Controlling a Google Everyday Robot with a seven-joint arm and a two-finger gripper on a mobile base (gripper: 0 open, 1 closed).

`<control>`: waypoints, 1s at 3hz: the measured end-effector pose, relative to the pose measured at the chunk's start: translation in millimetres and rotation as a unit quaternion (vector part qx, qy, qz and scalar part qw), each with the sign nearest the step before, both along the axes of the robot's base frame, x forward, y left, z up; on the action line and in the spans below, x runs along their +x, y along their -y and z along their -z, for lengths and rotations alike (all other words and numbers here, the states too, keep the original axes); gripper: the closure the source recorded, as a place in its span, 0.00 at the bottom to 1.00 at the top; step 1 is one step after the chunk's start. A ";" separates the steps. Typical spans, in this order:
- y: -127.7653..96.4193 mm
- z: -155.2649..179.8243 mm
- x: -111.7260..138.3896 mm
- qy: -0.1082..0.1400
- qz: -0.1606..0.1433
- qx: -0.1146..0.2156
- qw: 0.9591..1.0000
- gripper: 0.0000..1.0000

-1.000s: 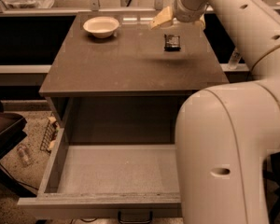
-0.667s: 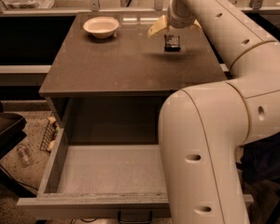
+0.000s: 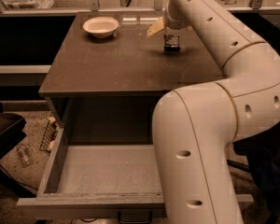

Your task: Place rxbar chocolate into top drawer

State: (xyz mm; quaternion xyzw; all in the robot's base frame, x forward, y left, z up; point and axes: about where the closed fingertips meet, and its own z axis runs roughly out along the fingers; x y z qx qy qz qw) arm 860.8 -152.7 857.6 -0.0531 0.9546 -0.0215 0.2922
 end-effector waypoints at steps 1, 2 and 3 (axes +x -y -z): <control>2.3 5.9 22.4 0.021 0.019 -0.021 0.999 0.00; 9.0 14.2 39.0 0.032 0.041 -0.037 0.998 0.00; 16.9 30.0 40.4 0.020 0.060 -0.026 0.998 0.00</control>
Offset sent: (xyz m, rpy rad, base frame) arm 0.0855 -0.0211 -0.0031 -0.1086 -0.0966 -0.1349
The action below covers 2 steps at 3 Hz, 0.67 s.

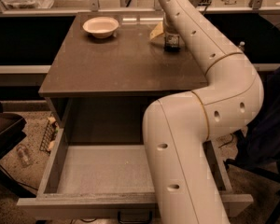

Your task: Place rxbar chocolate into top drawer

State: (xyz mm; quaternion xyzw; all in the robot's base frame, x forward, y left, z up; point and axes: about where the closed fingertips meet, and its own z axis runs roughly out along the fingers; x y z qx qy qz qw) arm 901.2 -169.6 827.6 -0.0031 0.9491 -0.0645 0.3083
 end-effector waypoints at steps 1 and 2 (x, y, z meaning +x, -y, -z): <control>6.1 22.2 -9.1 -0.027 0.014 0.040 0.999 0.00; 7.1 41.1 -21.4 -0.057 0.026 0.088 0.994 0.17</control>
Offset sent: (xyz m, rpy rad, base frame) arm 0.0322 -0.0230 -0.0305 0.3676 0.2239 -0.0896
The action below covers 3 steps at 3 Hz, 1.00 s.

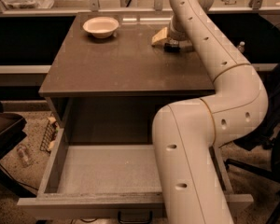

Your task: Place rxbar chocolate into top drawer

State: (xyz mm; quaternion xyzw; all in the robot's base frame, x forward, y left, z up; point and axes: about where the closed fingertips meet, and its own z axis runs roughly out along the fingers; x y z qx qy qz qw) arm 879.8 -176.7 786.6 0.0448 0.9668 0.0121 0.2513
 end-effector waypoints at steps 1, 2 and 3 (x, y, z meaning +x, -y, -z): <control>-0.1 -7.3 -0.6 0.000 0.000 0.000 1.000 0.39; -0.5 -15.4 -2.2 0.000 0.000 0.000 1.000 0.62; -1.2 -23.5 -4.8 0.000 0.000 0.000 1.000 0.87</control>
Offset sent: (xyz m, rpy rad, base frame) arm -0.0006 0.0001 0.0058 0.0003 0.0001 -0.0001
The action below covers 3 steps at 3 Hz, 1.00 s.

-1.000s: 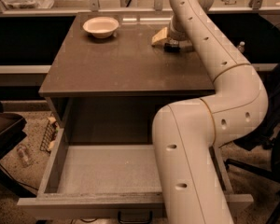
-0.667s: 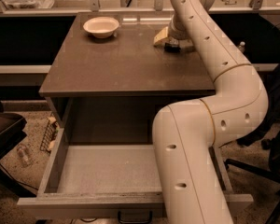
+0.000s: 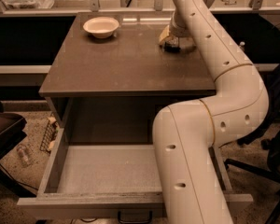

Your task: Place rxbar chocolate into top drawer

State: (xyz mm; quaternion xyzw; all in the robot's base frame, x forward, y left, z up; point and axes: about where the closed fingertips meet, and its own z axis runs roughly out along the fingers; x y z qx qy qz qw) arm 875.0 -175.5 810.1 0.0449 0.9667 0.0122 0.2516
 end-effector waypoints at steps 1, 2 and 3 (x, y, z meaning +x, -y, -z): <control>-2.3 -15.4 -9.8 0.001 0.000 0.000 1.000 1.00; -3.3 -15.0 -9.3 0.000 -0.001 -0.002 1.000 1.00; -3.8 -48.2 -12.4 0.019 -0.002 -0.026 0.999 1.00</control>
Offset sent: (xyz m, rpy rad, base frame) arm -0.0030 0.0007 0.0061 -0.0001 -0.0003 0.0000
